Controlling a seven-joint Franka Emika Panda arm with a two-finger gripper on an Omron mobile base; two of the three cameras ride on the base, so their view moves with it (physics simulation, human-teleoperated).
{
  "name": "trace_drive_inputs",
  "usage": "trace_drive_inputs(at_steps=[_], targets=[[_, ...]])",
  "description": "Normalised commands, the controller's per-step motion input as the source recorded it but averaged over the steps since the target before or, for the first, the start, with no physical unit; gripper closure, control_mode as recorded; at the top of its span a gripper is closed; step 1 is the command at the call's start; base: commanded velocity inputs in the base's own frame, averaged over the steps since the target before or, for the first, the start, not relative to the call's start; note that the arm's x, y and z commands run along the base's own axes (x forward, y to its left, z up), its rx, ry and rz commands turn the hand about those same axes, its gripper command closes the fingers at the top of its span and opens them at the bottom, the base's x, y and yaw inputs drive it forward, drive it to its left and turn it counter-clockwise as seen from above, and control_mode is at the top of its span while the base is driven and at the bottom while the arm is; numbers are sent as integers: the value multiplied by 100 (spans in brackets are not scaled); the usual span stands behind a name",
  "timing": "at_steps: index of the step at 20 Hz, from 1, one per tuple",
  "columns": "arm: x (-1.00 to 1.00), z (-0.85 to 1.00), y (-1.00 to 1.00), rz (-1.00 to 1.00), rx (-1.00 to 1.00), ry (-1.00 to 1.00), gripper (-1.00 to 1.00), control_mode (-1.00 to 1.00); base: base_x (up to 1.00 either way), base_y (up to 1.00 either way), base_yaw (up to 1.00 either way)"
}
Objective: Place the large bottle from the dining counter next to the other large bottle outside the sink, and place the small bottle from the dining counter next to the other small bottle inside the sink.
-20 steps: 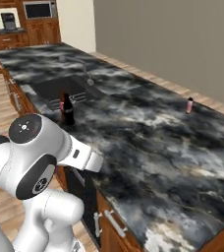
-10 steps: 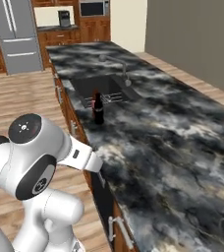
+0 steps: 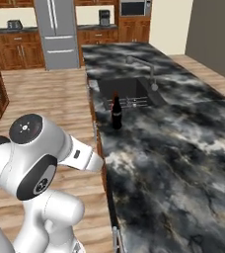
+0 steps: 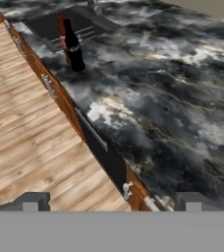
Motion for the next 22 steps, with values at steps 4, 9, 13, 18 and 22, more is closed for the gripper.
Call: trace_drive_inputs(at_steps=[4, 9, 13, 18, 22], targets=[[0, 0, 0, 0, 0, 0, -100, 100, -30, -47, 28], [0, 0, 0, 0, 0, 0, -100, 100, -48, -37, 26], [0, 0, 0, 0, 0, 0, -100, 100, -62, -18, 22], [0, 0, 0, 0, 0, 0, -100, 100, -82, -7, 18], [0, 0, 0, 0, 0, 0, -100, 100, -67, -19, 31]])
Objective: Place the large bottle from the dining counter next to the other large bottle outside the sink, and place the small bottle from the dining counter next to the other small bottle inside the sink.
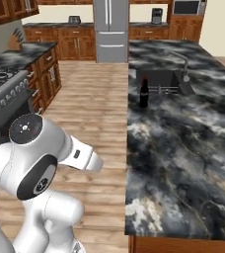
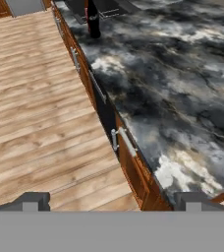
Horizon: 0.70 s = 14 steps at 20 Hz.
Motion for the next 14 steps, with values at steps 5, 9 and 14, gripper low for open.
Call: trace_drive_inputs(at_steps=[5, 9, 14], targets=[[0, 0, 0, 0, 0, 0, -100, 100, -10, -27, 43], [0, 0, 0, 0, 0, 0, -100, 100, 0, -68, 27], [0, 0, 0, 0, 0, 0, -100, 100, -18, -93, 2]])
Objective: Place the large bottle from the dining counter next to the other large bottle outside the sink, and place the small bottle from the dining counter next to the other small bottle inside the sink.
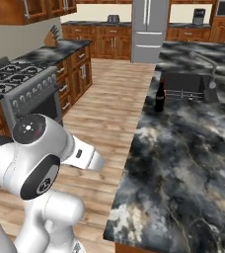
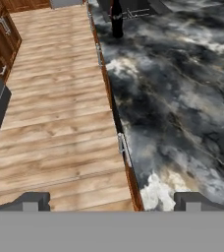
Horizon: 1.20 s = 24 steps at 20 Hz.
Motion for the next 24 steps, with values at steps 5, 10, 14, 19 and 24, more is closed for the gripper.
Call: trace_drive_inputs(at_steps=[5, 10, 14, 19, 24], targets=[[0, 0, 0, 0, 0, 0, -100, 100, -85, -37, -15], [0, 0, 0, 0, 0, 0, -100, 100, -97, -28, -13], [0, 0, 0, 0, 0, 0, -100, 100, -100, 7, -8], [0, 0, 0, 0, 0, 0, -100, 100, -89, 31, 5], [0, 0, 0, 0, 0, 0, -100, 100, -93, -9, 0]])
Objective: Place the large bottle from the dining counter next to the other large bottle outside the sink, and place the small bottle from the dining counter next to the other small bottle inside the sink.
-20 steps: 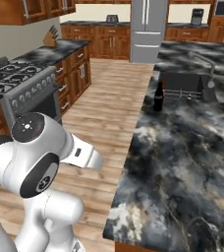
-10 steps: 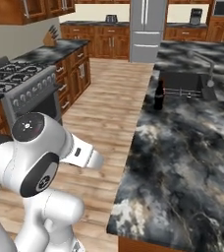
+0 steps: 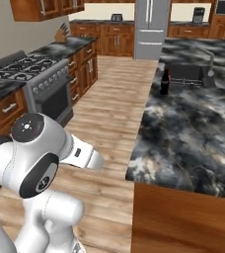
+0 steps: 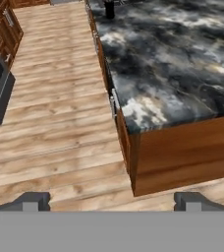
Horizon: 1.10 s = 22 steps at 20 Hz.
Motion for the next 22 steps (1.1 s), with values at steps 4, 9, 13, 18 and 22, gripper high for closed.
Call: trace_drive_inputs(at_steps=[4, 9, 13, 18, 22], targets=[[0, 0, 0, 0, 0, 0, -100, 100, -66, -65, 16], [0, 0, 0, 0, 0, 0, -100, 100, -36, -62, 30], [0, 0, 0, 0, 0, 0, -100, 100, -37, -62, 30], [0, 0, 0, 0, 0, 0, -100, 100, -20, -65, 29], [0, 0, 0, 0, 0, 0, -100, 100, -1, -70, 27]])
